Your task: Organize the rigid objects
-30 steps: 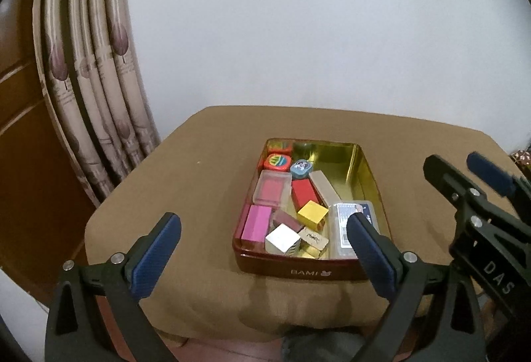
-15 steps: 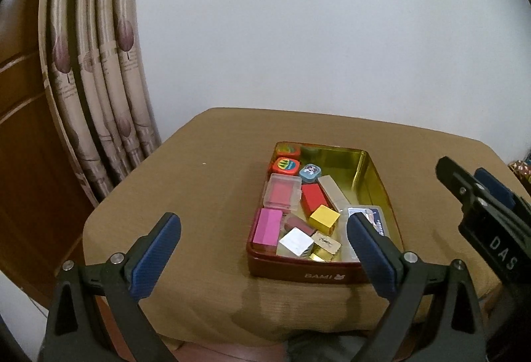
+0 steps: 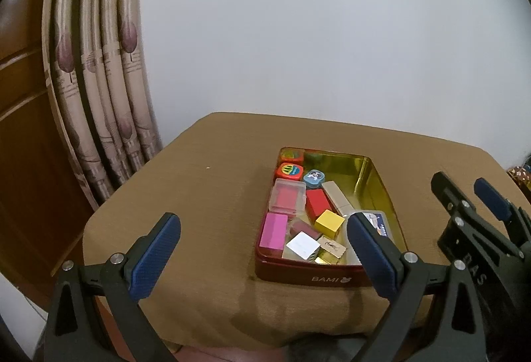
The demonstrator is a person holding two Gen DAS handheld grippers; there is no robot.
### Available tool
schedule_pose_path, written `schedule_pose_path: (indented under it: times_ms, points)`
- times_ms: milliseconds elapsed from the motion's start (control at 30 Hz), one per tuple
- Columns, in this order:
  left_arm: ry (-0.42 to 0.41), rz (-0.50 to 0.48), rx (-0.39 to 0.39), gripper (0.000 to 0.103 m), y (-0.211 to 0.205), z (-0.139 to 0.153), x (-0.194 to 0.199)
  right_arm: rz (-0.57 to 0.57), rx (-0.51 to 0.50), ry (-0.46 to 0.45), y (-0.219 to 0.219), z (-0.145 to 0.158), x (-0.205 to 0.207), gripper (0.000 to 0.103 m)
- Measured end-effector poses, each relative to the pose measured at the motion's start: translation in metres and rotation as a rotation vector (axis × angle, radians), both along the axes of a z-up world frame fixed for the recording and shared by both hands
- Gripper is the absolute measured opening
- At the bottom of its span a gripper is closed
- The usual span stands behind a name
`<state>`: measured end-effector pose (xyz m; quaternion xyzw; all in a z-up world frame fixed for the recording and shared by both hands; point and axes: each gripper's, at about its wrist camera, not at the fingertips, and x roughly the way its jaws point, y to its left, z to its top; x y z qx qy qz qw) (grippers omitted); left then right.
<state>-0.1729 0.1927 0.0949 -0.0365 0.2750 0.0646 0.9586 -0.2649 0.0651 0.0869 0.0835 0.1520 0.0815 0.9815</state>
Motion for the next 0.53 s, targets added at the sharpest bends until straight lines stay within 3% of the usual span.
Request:
schedule_pose_path:
  times_ms: [267, 400, 533]
  points:
    - [-0.004, -0.045, 0.019, 0.099, -0.004, -0.004, 0.004, -0.003, 0.010, -0.008, 0.004, -0.007, 0.001, 0.073]
    - [0.018, -0.066, -0.018, 0.099, 0.000, -0.007, 0.009, -0.003, 0.001, -0.008, 0.007, -0.009, 0.002, 0.073]
    - [0.019, -0.049, -0.006, 0.099, 0.000, -0.009, 0.010, 0.012, -0.005, 0.009, 0.011, -0.010, 0.004, 0.073]
